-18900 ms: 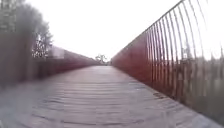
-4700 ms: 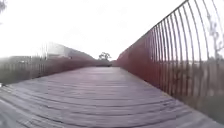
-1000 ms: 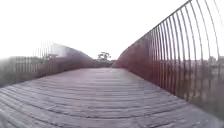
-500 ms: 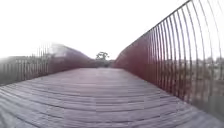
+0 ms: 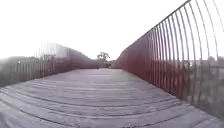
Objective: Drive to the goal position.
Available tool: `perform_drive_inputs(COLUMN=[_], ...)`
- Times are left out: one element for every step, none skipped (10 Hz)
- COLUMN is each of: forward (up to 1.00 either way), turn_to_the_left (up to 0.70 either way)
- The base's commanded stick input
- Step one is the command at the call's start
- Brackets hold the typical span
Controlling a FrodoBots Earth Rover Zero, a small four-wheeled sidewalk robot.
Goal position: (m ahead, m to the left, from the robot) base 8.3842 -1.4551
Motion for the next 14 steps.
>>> perform_drive_inputs(forward=[0.70, 0.70, 0.70, 0.70, 0.70, 0.70, 0.70, 0.70, 0.70, 0.70, 0.70, 0.70, 0.70, 0.70], turn_to_the_left=[0.00, 0.00, 0.00, 0.00, 0.00, 0.00, 0.00, 0.00, 0.00, 0.00, 0.00, 0.00, 0.00, 0.00])
